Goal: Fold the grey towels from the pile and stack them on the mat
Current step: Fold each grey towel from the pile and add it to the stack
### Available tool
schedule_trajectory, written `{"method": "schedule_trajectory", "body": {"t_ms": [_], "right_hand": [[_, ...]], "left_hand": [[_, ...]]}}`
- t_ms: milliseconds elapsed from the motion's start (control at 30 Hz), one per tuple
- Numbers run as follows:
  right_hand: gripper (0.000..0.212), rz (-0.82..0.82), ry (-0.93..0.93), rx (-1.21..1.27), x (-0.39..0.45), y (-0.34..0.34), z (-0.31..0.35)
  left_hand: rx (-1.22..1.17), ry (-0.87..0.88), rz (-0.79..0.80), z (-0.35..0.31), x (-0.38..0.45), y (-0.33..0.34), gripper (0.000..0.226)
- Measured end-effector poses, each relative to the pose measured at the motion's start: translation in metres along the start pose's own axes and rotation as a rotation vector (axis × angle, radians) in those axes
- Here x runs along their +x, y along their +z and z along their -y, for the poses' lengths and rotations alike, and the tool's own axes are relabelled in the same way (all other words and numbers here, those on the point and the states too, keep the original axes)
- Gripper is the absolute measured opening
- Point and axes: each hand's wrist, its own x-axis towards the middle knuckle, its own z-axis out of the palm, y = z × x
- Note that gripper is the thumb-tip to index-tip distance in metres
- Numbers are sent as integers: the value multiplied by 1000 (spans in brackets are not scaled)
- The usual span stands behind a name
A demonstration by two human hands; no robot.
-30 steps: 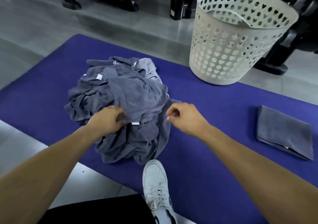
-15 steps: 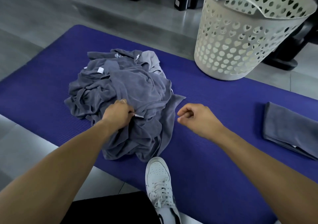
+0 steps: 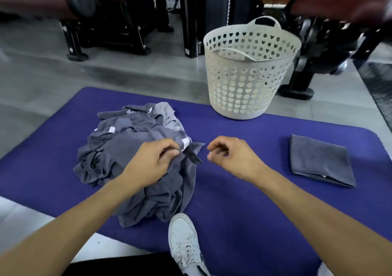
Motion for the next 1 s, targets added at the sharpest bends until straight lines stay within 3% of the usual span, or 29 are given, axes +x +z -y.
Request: {"method": "schedule_trajectory", "body": {"t_ms": [100, 233, 467, 600, 700, 867, 1000], "right_hand": [[11, 14, -65, -24, -22, -29, 10], [13, -36, -90, -57, -48, -72, 11], [6, -205, -104, 78, -84, -156, 6], [17, -278, -110, 191, -111, -187, -10], [21, -292, -95, 191, -128, -197, -23], [17, -331, -60, 264, -144, -215, -35], [19, -346, -20, 329, -145, -220, -42]], "left_hand": [[-302, -178, -33, -45, 3, -5, 14], [-523, -281, -50, -98, 15, -6, 15], [-1001, -334, -74, -207, 59, 5, 14], [-1191, -322, -79, -257, 75, 25, 15], [-1217, -322, -36, -279, 78, 44, 15], [-1009, -226, 174, -290, 85, 61, 16], [-929, -197, 233, -285, 89, 63, 17]]}}
